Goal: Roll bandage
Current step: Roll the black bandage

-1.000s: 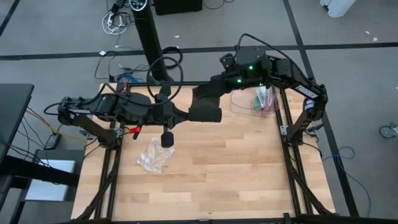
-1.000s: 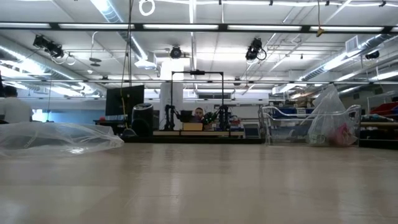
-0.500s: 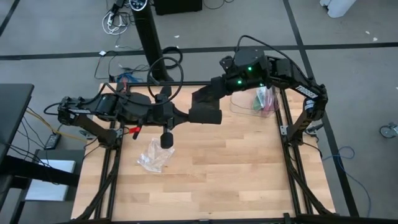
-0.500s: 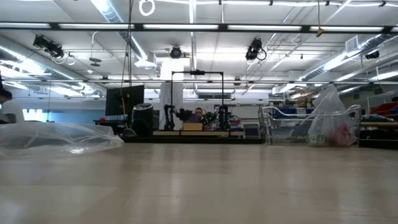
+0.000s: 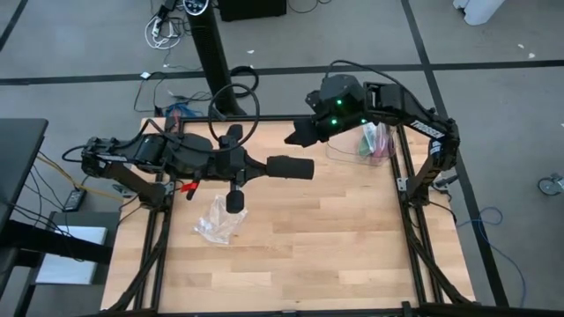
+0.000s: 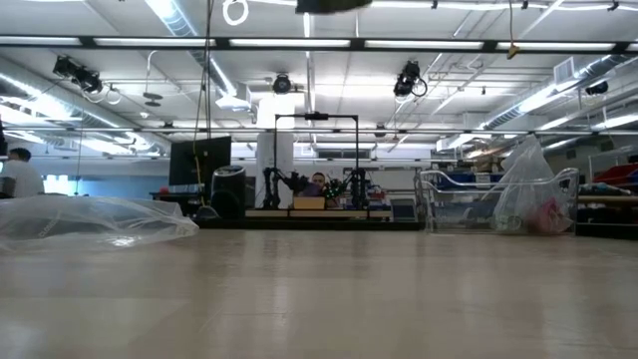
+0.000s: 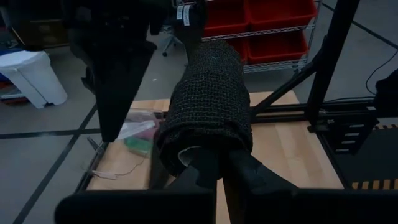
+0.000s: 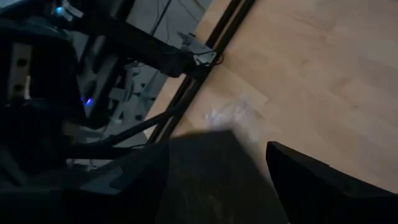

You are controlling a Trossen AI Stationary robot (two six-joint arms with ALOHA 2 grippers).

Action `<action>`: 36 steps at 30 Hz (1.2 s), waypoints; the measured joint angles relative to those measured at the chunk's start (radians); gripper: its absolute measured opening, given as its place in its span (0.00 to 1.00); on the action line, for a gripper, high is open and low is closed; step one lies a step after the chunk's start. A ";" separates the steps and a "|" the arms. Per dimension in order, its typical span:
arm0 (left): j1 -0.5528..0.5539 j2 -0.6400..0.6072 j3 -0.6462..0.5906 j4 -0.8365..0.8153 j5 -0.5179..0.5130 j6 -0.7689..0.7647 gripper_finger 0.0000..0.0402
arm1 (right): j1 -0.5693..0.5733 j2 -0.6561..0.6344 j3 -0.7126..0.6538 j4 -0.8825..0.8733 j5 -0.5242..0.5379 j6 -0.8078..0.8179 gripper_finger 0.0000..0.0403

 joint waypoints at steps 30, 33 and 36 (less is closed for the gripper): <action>-0.023 -0.099 0.003 0.065 0.082 -0.099 0.03 | -0.053 -0.030 0.000 0.321 -0.034 -0.385 0.70; -0.024 -0.123 0.012 0.080 0.083 -0.110 0.03 | -0.078 -0.068 0.000 0.318 0.024 -0.439 0.74; -0.024 -0.144 0.023 0.108 0.085 -0.114 0.03 | -0.096 -0.108 0.000 0.292 0.073 -0.503 0.76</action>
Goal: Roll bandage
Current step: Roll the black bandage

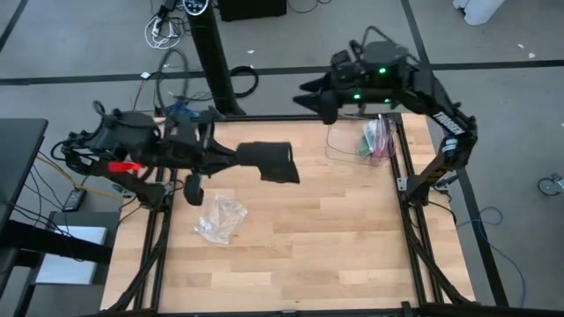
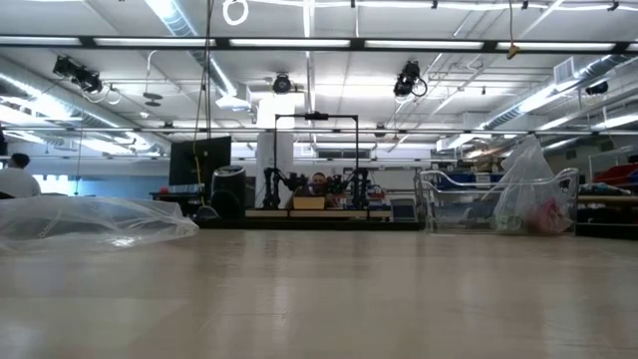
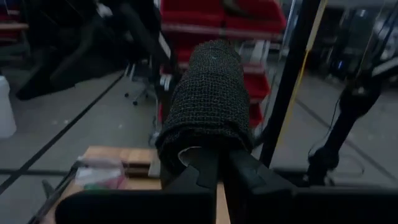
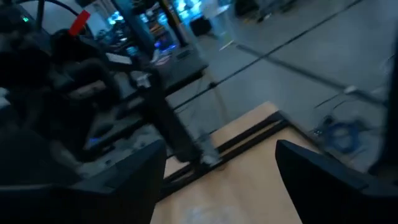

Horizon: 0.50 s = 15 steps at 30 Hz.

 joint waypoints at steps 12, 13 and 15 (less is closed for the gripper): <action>0.020 -0.023 0.039 0.033 -0.113 -0.018 0.03 | 0.242 0.030 -0.001 -0.006 0.076 -0.184 0.76; 0.025 -0.023 0.039 0.033 -0.116 -0.017 0.03 | 0.258 0.035 -0.001 0.013 0.082 -0.184 0.76; 0.032 -0.023 0.040 0.035 -0.120 -0.017 0.03 | 0.280 0.045 0.000 0.041 0.084 -0.184 0.76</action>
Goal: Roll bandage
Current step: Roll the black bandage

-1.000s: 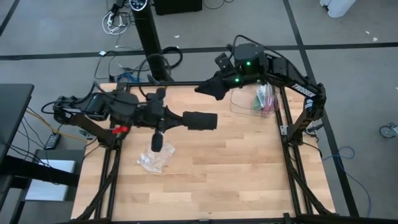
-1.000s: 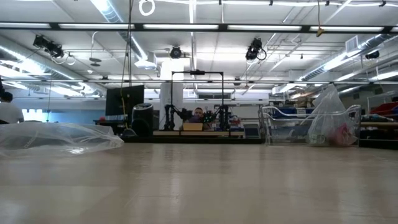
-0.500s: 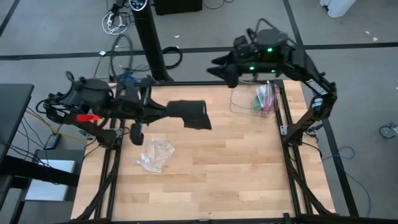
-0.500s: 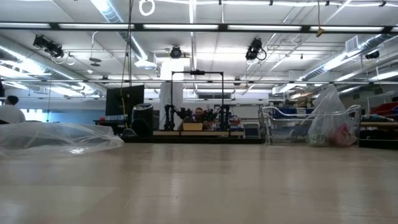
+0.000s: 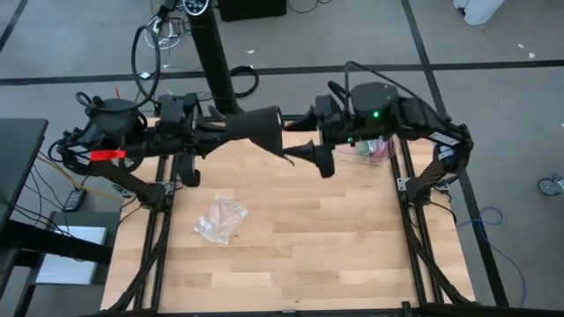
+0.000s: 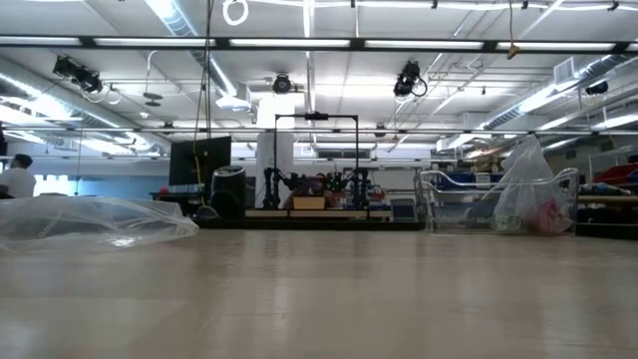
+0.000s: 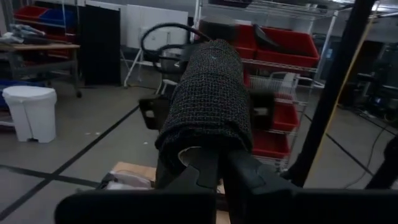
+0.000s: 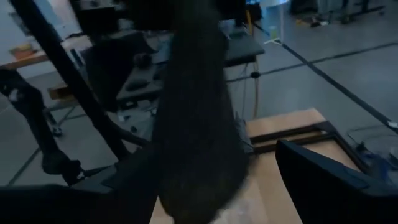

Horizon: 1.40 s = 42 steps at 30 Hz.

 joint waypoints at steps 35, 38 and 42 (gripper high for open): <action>0.015 -0.034 0.000 0.053 -0.032 0.058 0.03 | 0.012 0.066 0.000 0.072 0.133 0.016 0.76; 0.015 -0.034 -0.001 0.058 -0.032 0.060 0.03 | 0.006 0.083 -0.001 0.088 0.140 0.007 0.73; 0.015 -0.034 -0.001 0.072 -0.035 0.087 0.03 | 0.000 0.095 0.000 0.099 0.137 0.004 0.58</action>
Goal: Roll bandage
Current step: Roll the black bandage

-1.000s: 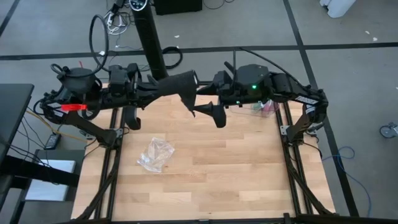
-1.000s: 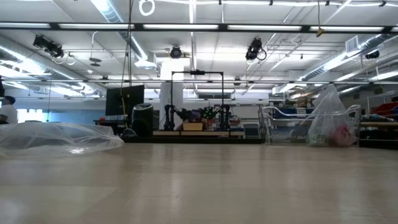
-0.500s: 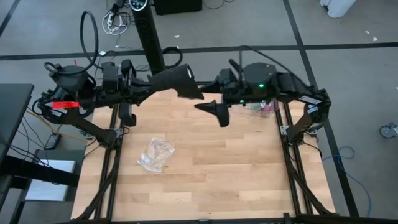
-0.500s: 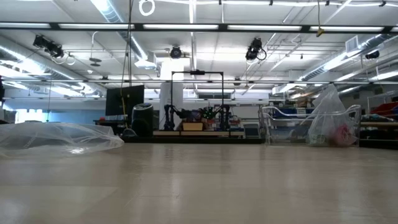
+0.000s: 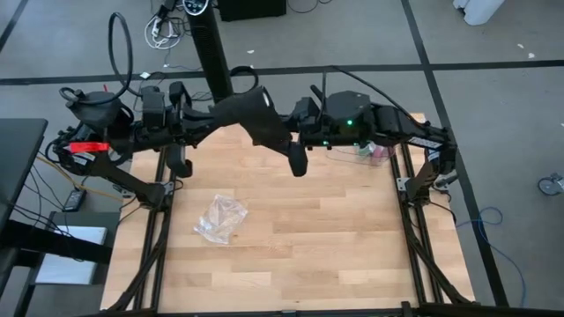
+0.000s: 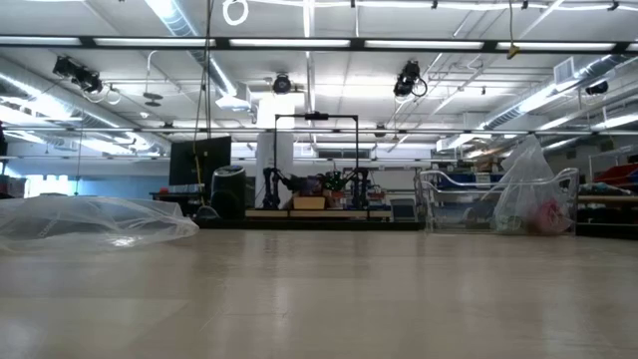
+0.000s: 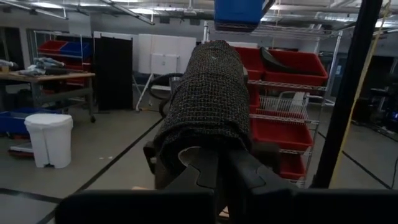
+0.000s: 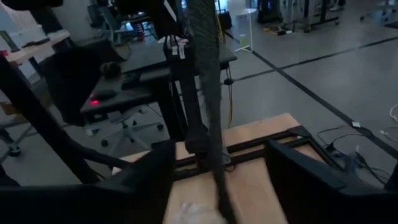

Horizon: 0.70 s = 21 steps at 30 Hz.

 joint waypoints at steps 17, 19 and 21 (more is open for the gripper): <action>0.043 0.009 -0.011 -0.168 -0.319 0.078 0.03 | 0.051 -0.022 0.000 0.080 -0.139 0.067 0.01; 0.049 0.017 -0.027 -0.208 -0.324 0.071 0.03 | 0.053 -0.024 0.002 0.101 -0.152 0.076 0.01; 0.056 0.025 -0.052 -0.226 -0.331 0.066 0.03 | 0.053 -0.025 0.006 0.128 -0.162 0.078 0.01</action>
